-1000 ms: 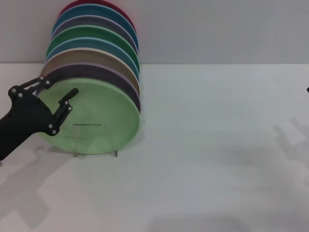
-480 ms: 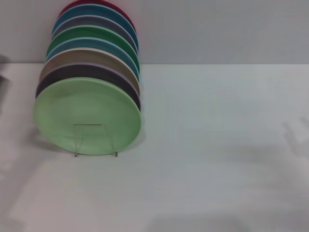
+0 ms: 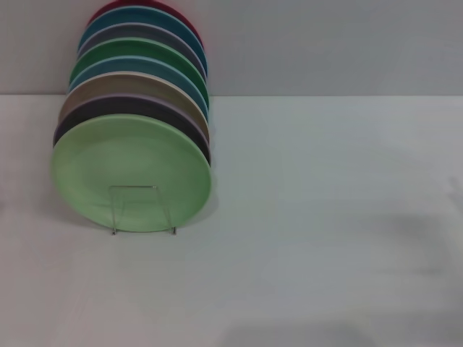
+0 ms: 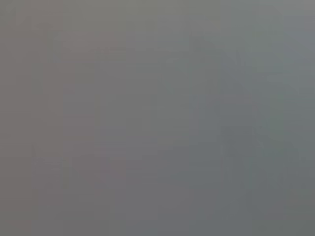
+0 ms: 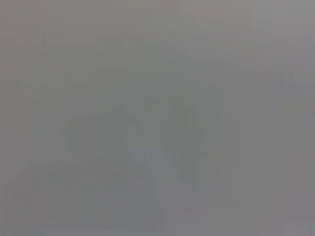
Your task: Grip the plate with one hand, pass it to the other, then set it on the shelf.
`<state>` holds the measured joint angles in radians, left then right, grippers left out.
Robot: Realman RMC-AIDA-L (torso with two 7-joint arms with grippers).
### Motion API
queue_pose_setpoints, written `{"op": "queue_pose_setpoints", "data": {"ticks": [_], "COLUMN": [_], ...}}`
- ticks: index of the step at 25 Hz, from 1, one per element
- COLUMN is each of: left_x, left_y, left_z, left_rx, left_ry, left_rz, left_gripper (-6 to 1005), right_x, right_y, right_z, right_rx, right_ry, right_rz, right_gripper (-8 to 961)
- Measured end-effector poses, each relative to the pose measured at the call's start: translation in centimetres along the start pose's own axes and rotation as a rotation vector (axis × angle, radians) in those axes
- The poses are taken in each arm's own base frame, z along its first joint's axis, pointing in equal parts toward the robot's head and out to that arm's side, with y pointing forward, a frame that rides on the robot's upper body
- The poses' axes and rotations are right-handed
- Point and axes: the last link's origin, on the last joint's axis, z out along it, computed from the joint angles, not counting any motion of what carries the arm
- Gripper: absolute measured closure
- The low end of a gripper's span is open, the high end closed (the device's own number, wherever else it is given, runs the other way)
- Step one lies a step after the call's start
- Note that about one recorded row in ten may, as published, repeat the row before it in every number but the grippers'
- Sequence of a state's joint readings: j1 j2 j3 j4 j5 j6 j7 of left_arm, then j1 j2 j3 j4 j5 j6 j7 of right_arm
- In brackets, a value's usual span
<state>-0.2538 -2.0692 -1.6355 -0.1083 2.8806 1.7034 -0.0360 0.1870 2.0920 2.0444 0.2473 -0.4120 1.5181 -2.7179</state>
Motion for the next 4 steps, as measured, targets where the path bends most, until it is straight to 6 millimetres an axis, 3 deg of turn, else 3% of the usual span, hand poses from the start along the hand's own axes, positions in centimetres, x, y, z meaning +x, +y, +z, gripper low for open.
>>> {"op": "queue_pose_setpoints", "data": {"ticks": [4], "left_x": [-0.71], "left_y": [-0.52], "left_z": [-0.19], "left_rx": [0.053], "left_ry": [-0.050], "left_rz": [-0.007], "left_gripper": [469], "right_x": [0.29], "right_y": [0.34], "right_z": [0.30], "right_rx": [-0.004], "right_ry": [0.006], "right_rz": [-0.018], "right_gripper": [243]}}
